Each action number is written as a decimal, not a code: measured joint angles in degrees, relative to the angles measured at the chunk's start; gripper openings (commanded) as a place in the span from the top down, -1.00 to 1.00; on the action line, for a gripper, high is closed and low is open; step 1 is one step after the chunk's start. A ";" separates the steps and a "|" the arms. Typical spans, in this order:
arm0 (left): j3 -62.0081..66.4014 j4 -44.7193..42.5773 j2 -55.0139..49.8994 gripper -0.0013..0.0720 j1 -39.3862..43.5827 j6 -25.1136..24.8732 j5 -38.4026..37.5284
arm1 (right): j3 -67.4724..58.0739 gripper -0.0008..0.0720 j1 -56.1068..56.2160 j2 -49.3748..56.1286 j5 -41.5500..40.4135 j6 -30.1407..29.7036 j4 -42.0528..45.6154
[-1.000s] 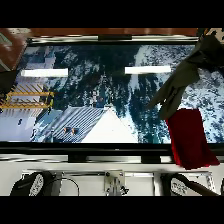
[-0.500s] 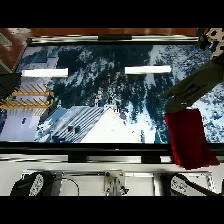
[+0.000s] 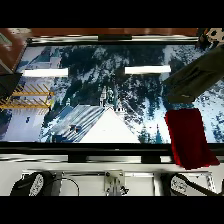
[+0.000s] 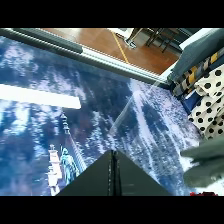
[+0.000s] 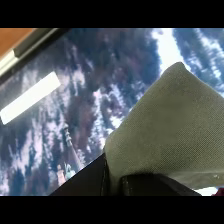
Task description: Fold the shirts.
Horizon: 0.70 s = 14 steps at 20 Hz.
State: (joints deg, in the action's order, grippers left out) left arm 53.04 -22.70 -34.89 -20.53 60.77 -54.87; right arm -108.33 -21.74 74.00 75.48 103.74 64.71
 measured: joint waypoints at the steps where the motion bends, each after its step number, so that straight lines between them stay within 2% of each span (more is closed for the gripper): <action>1: 0.00 0.00 0.00 0.88 0.00 0.00 0.00 | 0.02 0.77 0.00 0.00 -0.07 0.20 0.00; 4: 0.00 0.13 0.00 0.88 0.00 0.02 0.09 | 0.00 0.77 0.00 0.00 4.24 0.57 2.32; 10: 0.00 0.94 0.17 0.88 0.00 0.02 0.22 | 1.11 0.77 0.00 -0.13 21.92 1.73 14.19; 14: 0.00 1.03 0.20 0.88 0.00 0.00 0.20 | 1.53 0.77 0.00 -2.32 25.11 2.43 20.41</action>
State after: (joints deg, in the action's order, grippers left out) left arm 53.04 -21.67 -34.70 -20.53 60.77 -54.68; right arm -106.80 -21.74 71.68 100.60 106.17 85.12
